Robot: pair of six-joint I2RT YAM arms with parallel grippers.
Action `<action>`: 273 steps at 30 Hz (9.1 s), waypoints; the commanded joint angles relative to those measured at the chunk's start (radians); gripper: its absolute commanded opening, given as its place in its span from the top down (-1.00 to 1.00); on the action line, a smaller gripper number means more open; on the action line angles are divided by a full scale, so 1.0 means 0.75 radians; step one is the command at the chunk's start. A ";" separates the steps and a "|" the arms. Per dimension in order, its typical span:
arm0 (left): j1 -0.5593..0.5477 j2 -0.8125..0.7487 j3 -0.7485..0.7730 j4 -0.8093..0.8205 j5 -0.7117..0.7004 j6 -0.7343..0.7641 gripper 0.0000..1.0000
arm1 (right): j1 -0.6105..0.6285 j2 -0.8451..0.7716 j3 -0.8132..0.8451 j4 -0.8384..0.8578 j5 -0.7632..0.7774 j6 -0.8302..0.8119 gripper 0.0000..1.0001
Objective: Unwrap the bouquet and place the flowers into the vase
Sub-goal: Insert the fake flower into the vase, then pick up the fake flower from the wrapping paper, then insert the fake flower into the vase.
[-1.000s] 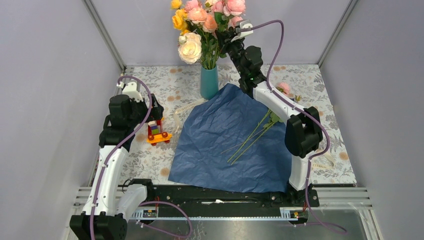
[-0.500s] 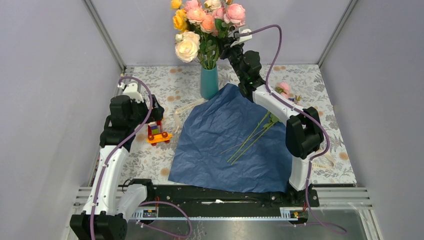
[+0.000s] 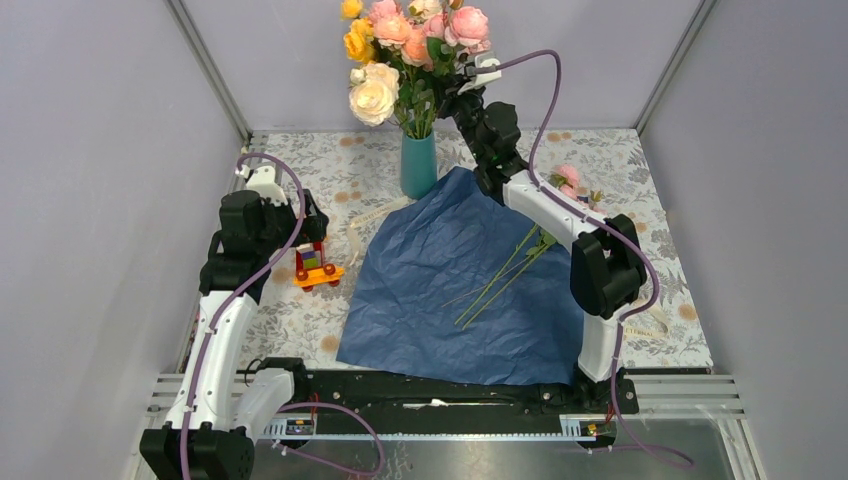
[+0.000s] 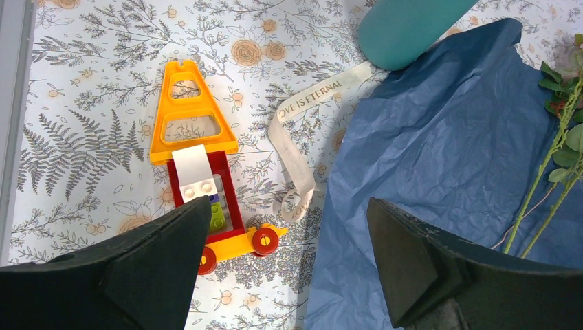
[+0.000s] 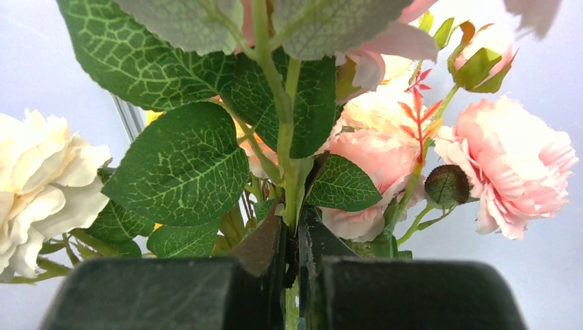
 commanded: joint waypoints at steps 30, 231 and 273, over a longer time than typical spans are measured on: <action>0.007 -0.012 -0.003 0.066 0.033 0.014 -0.82 | 0.057 0.097 0.055 0.105 0.068 -0.177 1.00; -0.657 -0.278 -0.424 0.635 0.211 -0.736 -0.76 | -0.368 -1.488 -1.583 -0.867 -0.188 1.005 1.00; -1.394 0.210 -0.376 1.250 0.104 -0.715 1.00 | 0.270 -1.492 -1.251 -0.719 -0.016 1.030 0.16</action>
